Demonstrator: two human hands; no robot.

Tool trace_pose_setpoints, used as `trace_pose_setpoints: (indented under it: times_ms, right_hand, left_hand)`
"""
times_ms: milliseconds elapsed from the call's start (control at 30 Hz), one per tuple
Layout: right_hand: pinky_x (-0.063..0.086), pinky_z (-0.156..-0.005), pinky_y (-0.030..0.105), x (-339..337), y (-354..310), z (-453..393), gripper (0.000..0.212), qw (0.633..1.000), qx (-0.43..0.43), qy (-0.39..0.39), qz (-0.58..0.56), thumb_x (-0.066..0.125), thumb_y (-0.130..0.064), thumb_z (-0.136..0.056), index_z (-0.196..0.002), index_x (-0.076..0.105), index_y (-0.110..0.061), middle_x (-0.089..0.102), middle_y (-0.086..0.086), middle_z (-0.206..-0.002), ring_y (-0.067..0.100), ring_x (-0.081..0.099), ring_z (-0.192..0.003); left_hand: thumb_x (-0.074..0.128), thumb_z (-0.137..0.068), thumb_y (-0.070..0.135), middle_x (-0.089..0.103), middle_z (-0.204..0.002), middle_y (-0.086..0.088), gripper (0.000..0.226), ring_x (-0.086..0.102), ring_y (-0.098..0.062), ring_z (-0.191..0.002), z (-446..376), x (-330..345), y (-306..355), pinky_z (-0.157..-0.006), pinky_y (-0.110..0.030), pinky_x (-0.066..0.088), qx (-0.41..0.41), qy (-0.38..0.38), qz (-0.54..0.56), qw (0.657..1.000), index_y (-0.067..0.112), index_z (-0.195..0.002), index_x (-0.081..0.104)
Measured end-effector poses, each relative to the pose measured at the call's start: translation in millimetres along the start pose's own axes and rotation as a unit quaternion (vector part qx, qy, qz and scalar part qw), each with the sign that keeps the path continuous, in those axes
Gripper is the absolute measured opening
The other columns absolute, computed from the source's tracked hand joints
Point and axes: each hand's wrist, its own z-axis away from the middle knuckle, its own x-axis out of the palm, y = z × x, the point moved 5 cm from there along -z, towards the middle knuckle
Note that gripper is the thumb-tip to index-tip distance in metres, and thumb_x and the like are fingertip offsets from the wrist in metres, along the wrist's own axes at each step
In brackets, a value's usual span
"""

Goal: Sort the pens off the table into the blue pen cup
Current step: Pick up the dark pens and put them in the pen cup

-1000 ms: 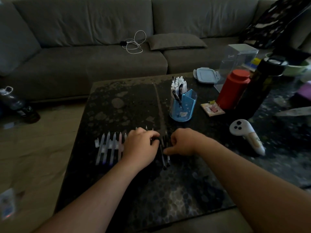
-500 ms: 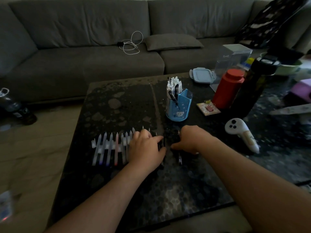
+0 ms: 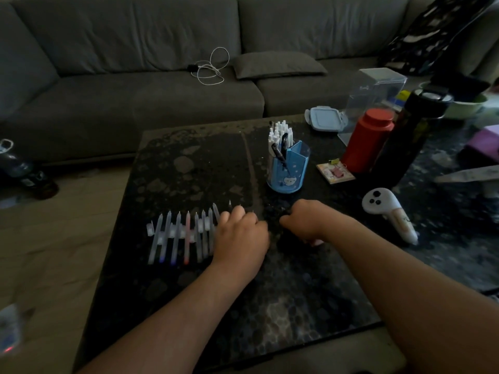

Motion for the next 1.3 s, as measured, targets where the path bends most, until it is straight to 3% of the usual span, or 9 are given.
trace_pose_setpoints:
  times_ms: [100, 200, 333, 467, 567, 700, 900, 1100, 1300]
  right_hand:
    - [0.065, -0.067, 0.035, 0.1, 3.3, -2.5, 0.035, 1.000, -0.006, -0.004, -0.006, 0.055, -0.044, -0.106, -0.103, 0.067, -0.011, 0.077, 0.013, -0.086, 0.024, 0.076, -0.066]
    - [0.063, -0.061, 0.033, 1.1, 4.1, -2.5, 0.022, 0.999, -0.037, -0.020, -0.033, 0.054, -0.036, -0.108, -0.107, 0.062, -0.015, 0.077, 0.013, -0.089, 0.022, 0.075, -0.067]
    - [0.060, -0.060, 0.029, -5.0, -2.6, -1.8, 0.009, 0.989, -0.116, 0.016, -0.095, 0.059, -0.037, -0.108, -0.105, 0.058, -0.028, 0.071, 0.008, -0.101, 0.019, 0.076, -0.073]
    - [0.058, -0.092, 0.040, -17.6, -10.6, -4.8, 0.018, 0.968, -0.197, 0.136, -0.077, 0.060, -0.041, -0.106, -0.123, 0.064, -0.037, 0.066, 0.002, -0.127, 0.024, 0.066, -0.113]
    - [0.045, -0.091, 0.032, -25.2, -18.1, 4.5, 0.028, 0.936, -0.260, 0.231, -0.062, 0.060, -0.039, -0.106, -0.132, 0.070, -0.033, 0.066, 0.001, -0.118, 0.021, 0.062, -0.113]
    - [0.046, -0.082, 0.030, -30.2, -28.4, 19.8, 0.027, 0.899, -0.313, 0.301, -0.050, 0.063, -0.043, -0.104, -0.127, 0.075, -0.034, 0.060, -0.005, -0.103, 0.014, 0.059, -0.096]
    - [0.048, -0.078, 0.030, -30.7, -30.6, 23.5, 0.025, 0.879, -0.328, 0.343, -0.037, 0.067, -0.042, -0.101, -0.123, 0.077, -0.034, 0.059, -0.007, -0.099, 0.012, 0.058, -0.092]
    - [0.052, -0.079, 0.033, -30.8, -31.8, 25.3, 0.025, 0.872, -0.341, 0.351, -0.029, 0.068, -0.041, -0.101, -0.123, 0.077, -0.034, 0.059, -0.007, -0.100, 0.013, 0.058, -0.092]
    - [0.053, -0.077, 0.035, -26.8, -36.0, 27.8, 0.026, 0.861, -0.358, 0.361, -0.004, 0.073, -0.038, -0.098, -0.121, 0.079, -0.029, 0.057, -0.007, -0.098, 0.014, 0.058, -0.089]
  left_hand:
    - [0.043, -0.109, 0.037, 0.073, -0.105, 0.006, 0.033, 0.055, -0.022, -0.105, -3.6, -1.7, -12.2, -0.086, -0.039, 0.039, -0.053, 0.003, 0.041, 0.998, 0.028, -0.107, 0.074]
    - [0.047, -0.110, 0.035, 0.072, -0.099, 0.011, 0.031, 0.059, -0.013, -0.099, -5.3, -11.1, -34.8, -0.082, -0.031, 0.045, -0.152, 0.035, 0.221, 0.963, 0.029, -0.117, 0.076]
    - [0.055, -0.108, 0.034, 0.075, -0.099, 0.019, 0.024, 0.065, 0.004, -0.089, -9.4, -1.4, -65.7, -0.079, -0.021, 0.052, -0.269, 0.051, 0.487, 0.829, 0.033, -0.117, 0.078]
    - [0.063, -0.106, 0.022, 0.082, -0.096, 0.012, 0.018, 0.068, 0.001, -0.081, -9.8, 5.1, -85.0, -0.075, -0.023, 0.054, -0.333, 0.124, 0.660, 0.662, 0.030, -0.109, 0.079]
    - [0.062, -0.106, 0.018, 0.081, -0.093, 0.003, 0.017, 0.067, -0.008, -0.080, -6.8, 4.3, -92.7, -0.072, -0.025, 0.055, -0.354, 0.133, 0.692, 0.615, 0.026, -0.105, 0.077]
    - [0.062, -0.106, 0.022, 0.081, -0.095, 0.002, 0.017, 0.069, -0.011, -0.083, -4.2, 5.1, -96.2, -0.077, -0.028, 0.056, -0.367, 0.131, 0.697, 0.601, 0.026, -0.104, 0.078]
    - [0.060, -0.107, 0.020, 0.080, -0.092, 0.002, 0.020, 0.068, -0.008, -0.080, -6.1, -0.1, -93.9, -0.075, -0.026, 0.056, -0.354, 0.138, 0.699, 0.606, 0.025, -0.104, 0.079]
    - [0.061, -0.107, 0.020, 0.079, -0.088, 0.005, 0.020, 0.069, -0.002, -0.076, -5.8, -4.8, -92.3, -0.073, -0.024, 0.056, -0.325, 0.143, 0.667, 0.655, 0.026, -0.101, 0.079]
    - [0.063, -0.105, 0.025, 0.080, -0.088, 0.012, 0.017, 0.070, 0.003, -0.078, -3.8, -10.0, -89.7, -0.077, -0.025, 0.057, -0.287, 0.136, 0.593, 0.740, 0.032, -0.103, 0.078]
